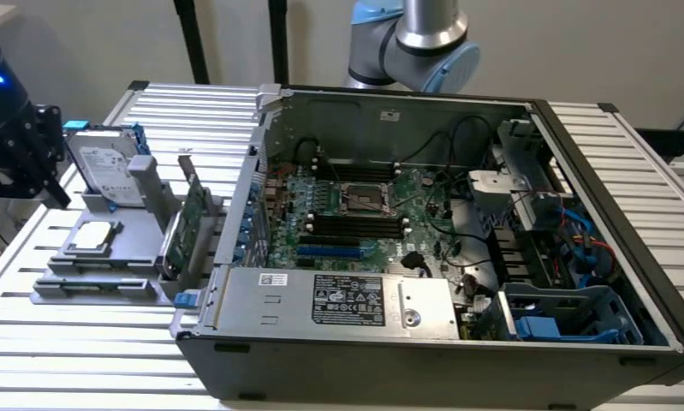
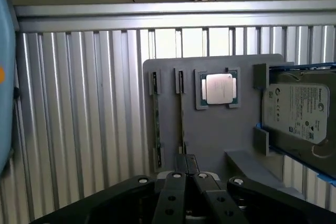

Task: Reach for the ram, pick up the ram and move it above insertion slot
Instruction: 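Pick up the ram and move it above insertion slot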

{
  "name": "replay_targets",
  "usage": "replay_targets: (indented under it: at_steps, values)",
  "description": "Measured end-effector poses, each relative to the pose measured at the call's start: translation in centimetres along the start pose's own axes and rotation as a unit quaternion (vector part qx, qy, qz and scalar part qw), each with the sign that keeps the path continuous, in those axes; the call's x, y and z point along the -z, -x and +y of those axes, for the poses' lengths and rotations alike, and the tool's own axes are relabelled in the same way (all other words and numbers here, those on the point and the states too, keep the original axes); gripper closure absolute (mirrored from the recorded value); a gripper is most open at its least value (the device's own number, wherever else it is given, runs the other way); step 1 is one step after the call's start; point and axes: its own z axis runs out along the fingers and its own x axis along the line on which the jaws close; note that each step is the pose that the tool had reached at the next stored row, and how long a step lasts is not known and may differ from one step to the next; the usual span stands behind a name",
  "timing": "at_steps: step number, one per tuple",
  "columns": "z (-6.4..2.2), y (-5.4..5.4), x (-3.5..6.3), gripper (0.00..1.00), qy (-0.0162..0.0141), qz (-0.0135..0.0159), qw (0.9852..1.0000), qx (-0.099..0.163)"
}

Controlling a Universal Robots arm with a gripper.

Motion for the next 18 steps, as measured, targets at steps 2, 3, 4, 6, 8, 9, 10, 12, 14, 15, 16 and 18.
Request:
replay_targets:
  at_steps: [2,3,4,6,8,9,10,12,14,15,16,18]
  values:
    - [0.00,-0.01,-0.07,0.89,0.0000,-0.0004,0.9998,0.019]
    - [0.00,-0.01,-0.09,0.89,-0.0002,-0.0006,0.9996,0.028]
    - [0.00,-0.01,-0.11,0.89,-0.0006,-0.0008,0.9993,0.036]
    - [0.01,-0.01,-0.12,0.89,-0.0006,-0.0010,0.9990,0.045]
    - [0.03,-0.02,-0.12,0.89,-0.0006,-0.0012,0.9990,0.046]
    - [0.02,-0.06,-0.12,0.89,-0.0006,-0.0015,0.9990,0.046]
    - [0.02,-0.11,-0.13,0.88,-0.0006,-0.0017,0.9990,0.046]
    - [0.02,-0.16,-0.13,0.76,-0.0005,-0.0017,0.9990,0.046]
    - [0.02,-0.27,-0.20,0.70,0.0001,-0.0017,0.9990,0.045]
    - [0.02,-0.32,-0.32,0.70,0.0002,-0.0017,0.9990,0.045]
    - [0.03,-0.37,-0.50,0.70,0.0003,-0.0017,0.9990,0.045]
    - [0.04,-0.62,-0.85,0.64,0.0005,-0.0016,0.9990,0.045]
